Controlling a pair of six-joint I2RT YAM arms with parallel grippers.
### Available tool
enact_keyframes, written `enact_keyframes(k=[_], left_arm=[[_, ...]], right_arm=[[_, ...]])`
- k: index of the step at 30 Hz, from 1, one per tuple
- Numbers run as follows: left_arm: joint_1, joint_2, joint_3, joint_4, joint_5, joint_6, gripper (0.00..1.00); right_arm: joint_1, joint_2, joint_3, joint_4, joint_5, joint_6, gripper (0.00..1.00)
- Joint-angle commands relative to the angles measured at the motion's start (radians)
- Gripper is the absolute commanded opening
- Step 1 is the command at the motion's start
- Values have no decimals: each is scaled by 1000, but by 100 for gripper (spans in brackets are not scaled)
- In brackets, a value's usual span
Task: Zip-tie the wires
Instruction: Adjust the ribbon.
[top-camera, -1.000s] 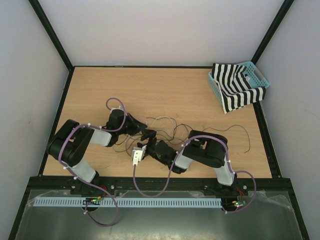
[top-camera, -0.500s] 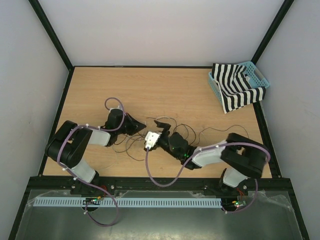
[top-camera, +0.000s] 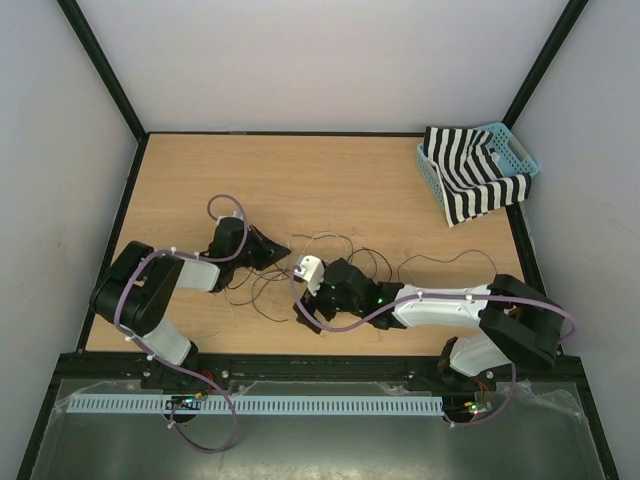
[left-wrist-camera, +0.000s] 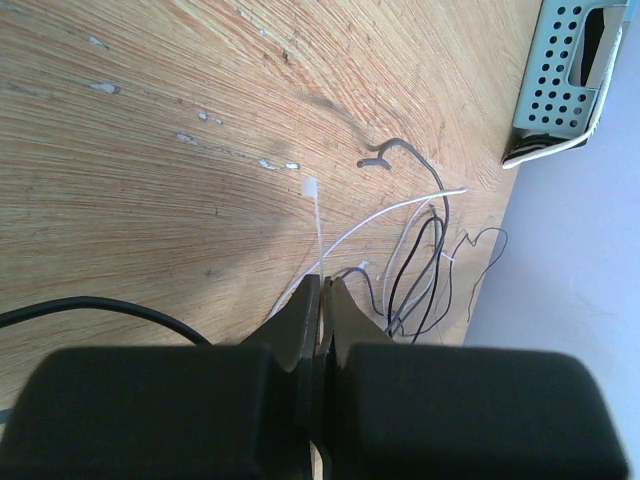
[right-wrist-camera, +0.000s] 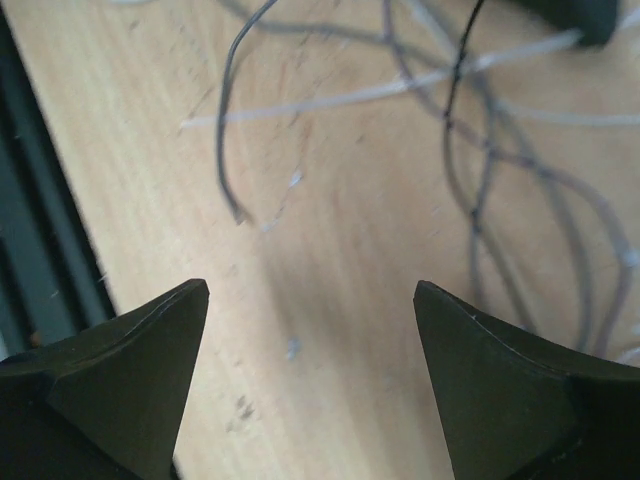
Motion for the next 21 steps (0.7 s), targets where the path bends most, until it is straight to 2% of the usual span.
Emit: enact_keyframes(k=[1,8,13,17,21], left_arm=[[7,-28,11,-7,-15,4,0],[20,-76,-3,-22,-33,47,0],[44,-130,-29,-23,-34,61,0],[49,-170,-40,-23,-17,88,0],[57,-215,-60,-23,-14,100,0]], right_arm=[[5,-15,-31,-43,-145,195,94],[6,78,49,-49,-153,283,93],[-15,15,93,-71,-52,327,97],[-55,-47,135,-74,-30,335,99],[-133,-44,179,-50,-49,328,99]])
